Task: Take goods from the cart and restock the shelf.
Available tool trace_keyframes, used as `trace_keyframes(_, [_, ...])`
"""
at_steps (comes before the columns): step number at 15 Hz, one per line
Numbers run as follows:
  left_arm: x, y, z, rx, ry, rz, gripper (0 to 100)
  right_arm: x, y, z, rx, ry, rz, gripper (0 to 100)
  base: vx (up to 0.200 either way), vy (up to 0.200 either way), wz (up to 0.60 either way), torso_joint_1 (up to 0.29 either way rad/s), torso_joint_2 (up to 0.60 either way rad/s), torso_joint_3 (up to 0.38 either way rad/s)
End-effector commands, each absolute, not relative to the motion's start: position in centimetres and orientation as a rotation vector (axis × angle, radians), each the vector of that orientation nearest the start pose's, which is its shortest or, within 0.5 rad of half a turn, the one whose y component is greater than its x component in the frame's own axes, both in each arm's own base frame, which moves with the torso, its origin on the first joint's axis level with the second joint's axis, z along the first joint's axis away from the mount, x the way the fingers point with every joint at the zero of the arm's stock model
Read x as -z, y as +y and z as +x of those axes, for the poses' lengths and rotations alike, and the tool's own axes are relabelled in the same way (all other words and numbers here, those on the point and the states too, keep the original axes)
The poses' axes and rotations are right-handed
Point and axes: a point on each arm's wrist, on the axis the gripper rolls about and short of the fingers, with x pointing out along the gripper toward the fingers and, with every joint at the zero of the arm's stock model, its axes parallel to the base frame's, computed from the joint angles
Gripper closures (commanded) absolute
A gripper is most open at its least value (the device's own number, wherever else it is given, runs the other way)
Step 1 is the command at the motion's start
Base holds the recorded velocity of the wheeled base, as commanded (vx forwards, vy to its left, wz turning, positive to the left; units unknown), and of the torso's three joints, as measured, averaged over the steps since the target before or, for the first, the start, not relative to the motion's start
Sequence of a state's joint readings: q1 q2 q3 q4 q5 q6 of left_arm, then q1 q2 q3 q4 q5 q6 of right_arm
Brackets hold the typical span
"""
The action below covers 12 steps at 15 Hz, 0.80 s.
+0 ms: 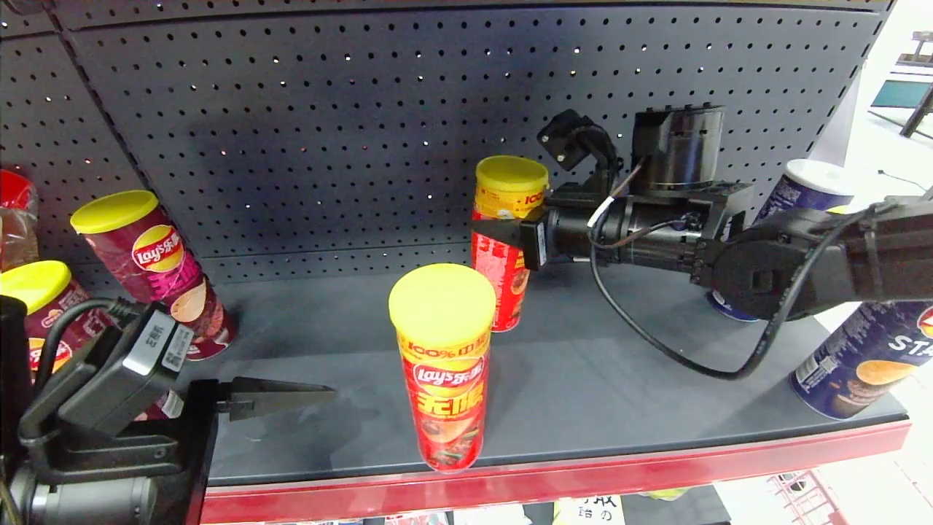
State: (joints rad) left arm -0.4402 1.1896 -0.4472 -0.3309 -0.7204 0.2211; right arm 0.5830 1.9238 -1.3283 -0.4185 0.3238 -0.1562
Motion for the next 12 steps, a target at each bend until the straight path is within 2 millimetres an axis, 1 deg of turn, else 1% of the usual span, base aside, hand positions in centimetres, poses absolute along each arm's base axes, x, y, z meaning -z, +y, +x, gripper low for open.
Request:
trace_keyframes(1, [-17.9, -7.8, 13.3, 1.169, 0.288, 0.130, 0, -21.4, 22.9, 33.4, -0.920, 0.137, -0.175, 100, 0.000, 0.000, 0.00, 0.000, 0.00, 0.000])
trace_keyframes(4, [-17.9, -7.8, 13.2, 1.160, 0.291, 0.132, 0, -21.7, 23.9, 33.4, -0.939, 0.121, -0.175, 100, 0.000, 0.000, 0.00, 0.000, 0.00, 0.000])
trace_keyframes(12, [-18.1, -7.6, 13.0, 1.156, 0.279, 0.133, 0, -21.1, 24.0, 33.0, -0.939, 0.143, -0.183, 100, 0.000, 0.000, 0.00, 0.000, 0.00, 0.000])
